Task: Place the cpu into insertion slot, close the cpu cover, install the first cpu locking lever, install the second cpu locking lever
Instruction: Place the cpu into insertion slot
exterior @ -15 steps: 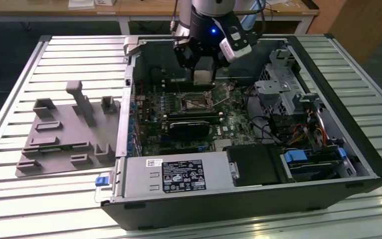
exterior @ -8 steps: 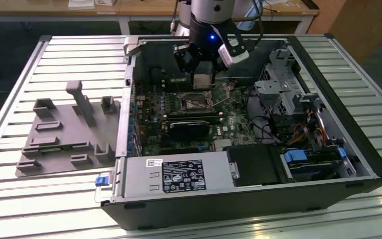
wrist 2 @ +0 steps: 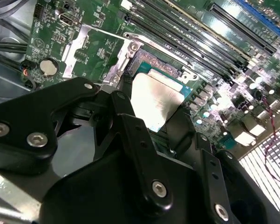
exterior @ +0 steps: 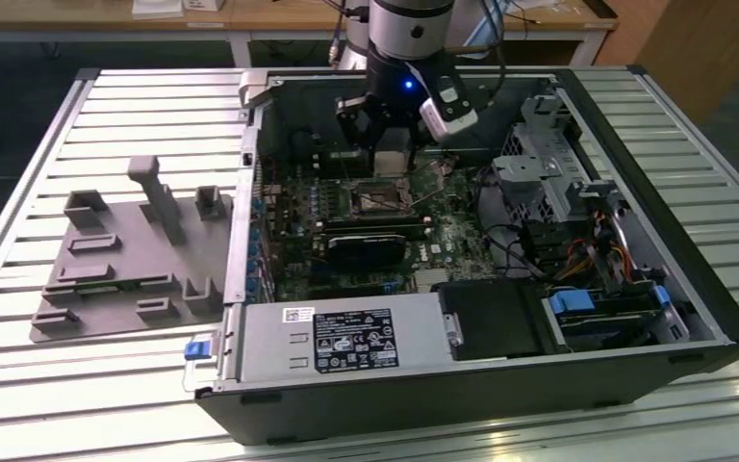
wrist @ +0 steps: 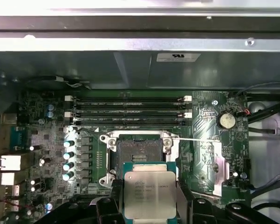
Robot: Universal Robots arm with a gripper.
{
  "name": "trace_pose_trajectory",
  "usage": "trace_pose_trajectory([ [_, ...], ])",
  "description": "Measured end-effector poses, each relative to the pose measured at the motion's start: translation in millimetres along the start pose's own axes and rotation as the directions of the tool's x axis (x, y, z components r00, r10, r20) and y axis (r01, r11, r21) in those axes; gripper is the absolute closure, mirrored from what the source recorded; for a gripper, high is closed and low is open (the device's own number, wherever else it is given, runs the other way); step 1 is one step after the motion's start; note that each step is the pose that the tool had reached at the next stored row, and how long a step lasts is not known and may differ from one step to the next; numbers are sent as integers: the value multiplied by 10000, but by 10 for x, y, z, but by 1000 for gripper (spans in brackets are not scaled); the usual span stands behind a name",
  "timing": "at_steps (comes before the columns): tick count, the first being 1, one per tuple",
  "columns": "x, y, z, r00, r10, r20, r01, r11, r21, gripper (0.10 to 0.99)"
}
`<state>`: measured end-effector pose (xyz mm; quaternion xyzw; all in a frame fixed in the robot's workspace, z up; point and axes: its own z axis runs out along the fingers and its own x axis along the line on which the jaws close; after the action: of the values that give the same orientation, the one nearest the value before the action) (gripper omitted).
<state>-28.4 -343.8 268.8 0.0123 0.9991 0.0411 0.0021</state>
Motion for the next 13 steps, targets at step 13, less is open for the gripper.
trace_pose_trajectory([
  [13,32,25,134,10000,-7,65,6,10000,29,549],
])
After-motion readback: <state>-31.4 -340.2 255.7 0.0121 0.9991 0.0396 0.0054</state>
